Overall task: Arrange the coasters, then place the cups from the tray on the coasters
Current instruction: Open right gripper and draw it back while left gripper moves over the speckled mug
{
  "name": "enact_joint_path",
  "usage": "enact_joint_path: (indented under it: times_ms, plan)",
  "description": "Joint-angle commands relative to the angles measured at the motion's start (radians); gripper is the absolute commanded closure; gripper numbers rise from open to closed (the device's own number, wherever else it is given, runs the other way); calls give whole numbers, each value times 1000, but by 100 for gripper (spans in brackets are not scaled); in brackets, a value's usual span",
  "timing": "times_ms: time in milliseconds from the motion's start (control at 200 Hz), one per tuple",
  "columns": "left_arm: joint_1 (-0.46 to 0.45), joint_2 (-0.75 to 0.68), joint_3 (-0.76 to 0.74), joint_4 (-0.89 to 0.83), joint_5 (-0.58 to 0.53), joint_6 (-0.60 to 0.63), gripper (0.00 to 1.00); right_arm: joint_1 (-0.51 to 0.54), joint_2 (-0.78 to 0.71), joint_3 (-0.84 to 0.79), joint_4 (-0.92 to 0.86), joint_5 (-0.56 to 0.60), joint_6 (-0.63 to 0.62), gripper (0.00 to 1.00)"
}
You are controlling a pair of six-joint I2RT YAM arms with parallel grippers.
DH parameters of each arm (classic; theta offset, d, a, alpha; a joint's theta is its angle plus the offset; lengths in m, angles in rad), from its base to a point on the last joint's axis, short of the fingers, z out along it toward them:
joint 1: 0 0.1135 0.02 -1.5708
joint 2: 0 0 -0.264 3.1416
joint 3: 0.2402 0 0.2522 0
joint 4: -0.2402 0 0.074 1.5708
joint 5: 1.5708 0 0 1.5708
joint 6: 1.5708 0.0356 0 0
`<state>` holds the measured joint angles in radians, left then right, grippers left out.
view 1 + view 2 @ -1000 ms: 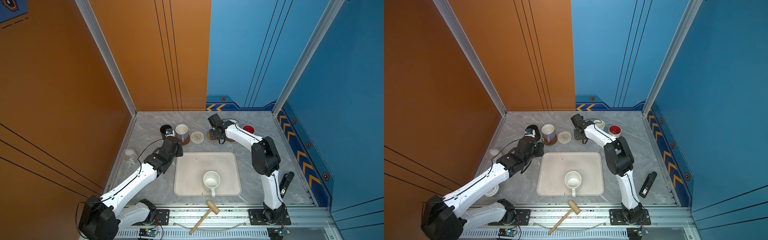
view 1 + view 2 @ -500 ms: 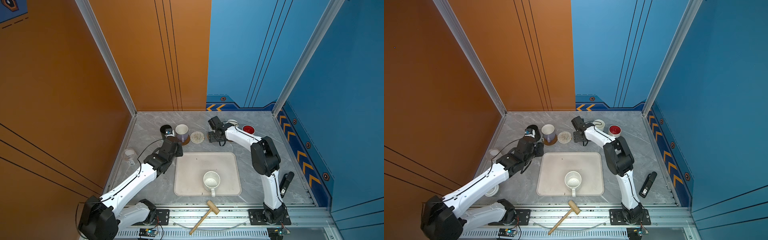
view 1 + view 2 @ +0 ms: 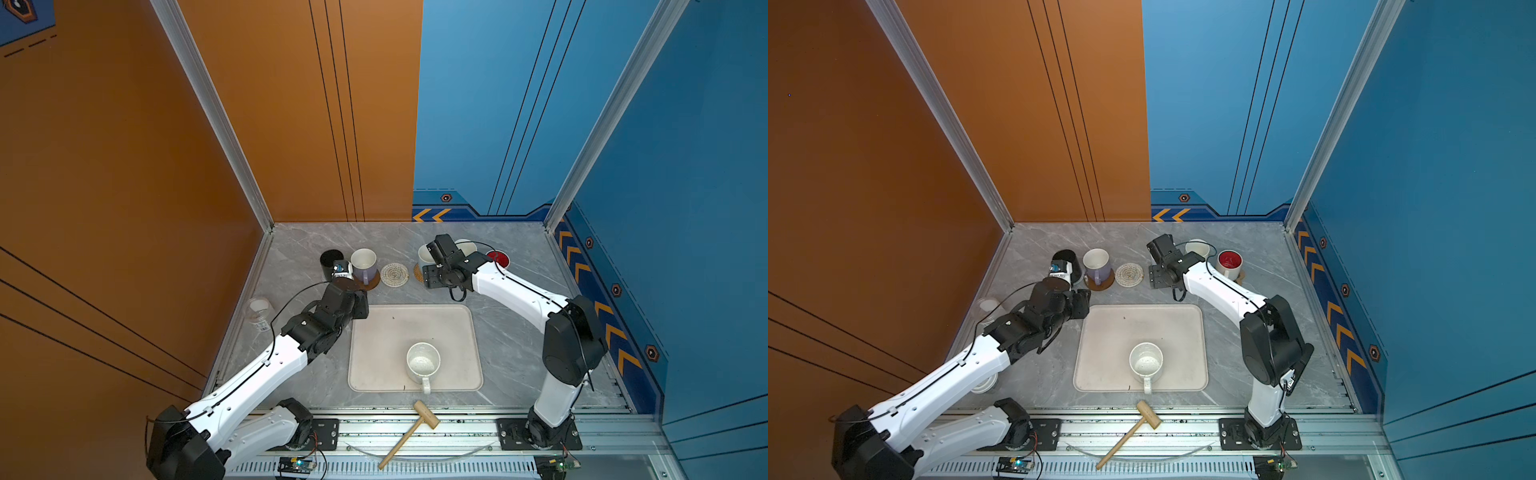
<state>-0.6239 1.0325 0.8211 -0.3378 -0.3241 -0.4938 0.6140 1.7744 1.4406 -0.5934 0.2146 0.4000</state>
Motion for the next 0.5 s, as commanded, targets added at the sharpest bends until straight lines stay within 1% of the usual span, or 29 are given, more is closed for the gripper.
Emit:
enact_joint_path:
  times_ms: [0,180,260,355,496]
  plan:
    - [-79,-38,36,-111,1,13,43,25,-80,-65,-36,51,10,18]
    - [-242,-74,38,-209,-19,6,36,60,-205,-179,-32,85,44,17]
    - [-331,-73,44,-246,-33,5,33,68,-247,-233,-15,90,56,17]
    - [-440,-41,55,-292,-73,-4,31,72,-291,-289,1,97,70,17]
    - [-565,47,86,-334,-111,-43,30,76,-354,-361,22,108,83,17]
